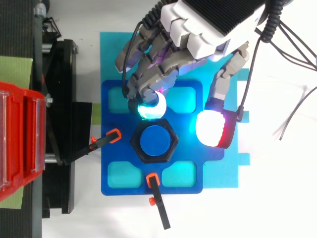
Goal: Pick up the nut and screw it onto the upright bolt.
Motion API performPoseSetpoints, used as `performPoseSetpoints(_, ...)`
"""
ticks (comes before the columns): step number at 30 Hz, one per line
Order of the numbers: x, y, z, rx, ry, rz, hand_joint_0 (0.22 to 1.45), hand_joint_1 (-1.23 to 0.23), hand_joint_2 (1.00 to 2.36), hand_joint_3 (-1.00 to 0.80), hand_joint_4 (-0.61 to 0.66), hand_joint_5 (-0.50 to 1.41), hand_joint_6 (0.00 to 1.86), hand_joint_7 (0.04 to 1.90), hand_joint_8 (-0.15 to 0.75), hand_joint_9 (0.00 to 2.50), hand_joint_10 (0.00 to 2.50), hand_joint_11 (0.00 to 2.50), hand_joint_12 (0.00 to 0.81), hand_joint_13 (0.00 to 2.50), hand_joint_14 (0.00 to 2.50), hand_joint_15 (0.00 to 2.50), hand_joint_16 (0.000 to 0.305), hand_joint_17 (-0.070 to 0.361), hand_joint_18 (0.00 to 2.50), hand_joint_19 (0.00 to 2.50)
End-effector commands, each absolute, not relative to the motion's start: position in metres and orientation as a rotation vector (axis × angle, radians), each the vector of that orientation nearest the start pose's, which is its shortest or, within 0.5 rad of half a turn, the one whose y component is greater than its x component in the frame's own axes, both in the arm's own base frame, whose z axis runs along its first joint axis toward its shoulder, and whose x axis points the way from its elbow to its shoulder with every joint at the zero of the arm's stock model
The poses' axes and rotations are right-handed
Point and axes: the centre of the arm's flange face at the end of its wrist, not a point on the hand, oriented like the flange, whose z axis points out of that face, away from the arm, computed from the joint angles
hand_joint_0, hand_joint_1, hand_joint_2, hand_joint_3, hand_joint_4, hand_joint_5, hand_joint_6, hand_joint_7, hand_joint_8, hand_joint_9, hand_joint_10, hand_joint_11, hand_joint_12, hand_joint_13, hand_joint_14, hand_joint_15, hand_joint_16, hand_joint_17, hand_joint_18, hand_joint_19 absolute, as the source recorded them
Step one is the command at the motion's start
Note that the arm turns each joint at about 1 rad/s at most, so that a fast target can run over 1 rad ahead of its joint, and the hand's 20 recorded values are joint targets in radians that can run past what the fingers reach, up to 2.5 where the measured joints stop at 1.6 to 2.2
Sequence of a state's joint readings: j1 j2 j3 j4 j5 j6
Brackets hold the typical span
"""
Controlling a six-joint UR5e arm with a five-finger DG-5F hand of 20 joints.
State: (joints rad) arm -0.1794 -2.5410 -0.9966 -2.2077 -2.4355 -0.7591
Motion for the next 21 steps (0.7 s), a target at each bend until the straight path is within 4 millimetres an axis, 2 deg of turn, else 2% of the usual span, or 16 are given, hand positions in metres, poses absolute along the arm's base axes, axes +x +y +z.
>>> performPoseSetpoints(1,0.7961,-0.2041,0.2014,-0.236,1.270,0.996,0.49,-0.44,1.00,-0.50,0.34,-0.05,0.51,1.05,0.355,1.21,0.00,0.00,0.382,0.89,0.00,0.00,0.062,0.140,0.75,0.00)
performPoseSetpoints(14,0.7980,-0.2074,0.2095,-0.252,1.262,0.999,0.48,-0.46,1.00,-0.50,0.24,-0.15,0.50,0.63,0.325,1.05,0.00,0.00,0.385,0.83,0.00,0.00,0.064,0.144,0.70,0.00)
performPoseSetpoints(21,0.7987,-0.2063,0.2104,-0.255,1.259,0.999,0.48,-0.46,1.00,-0.50,0.23,-0.17,0.50,0.58,0.317,0.97,0.00,0.00,0.387,0.78,0.00,0.00,0.064,0.144,0.62,0.00)
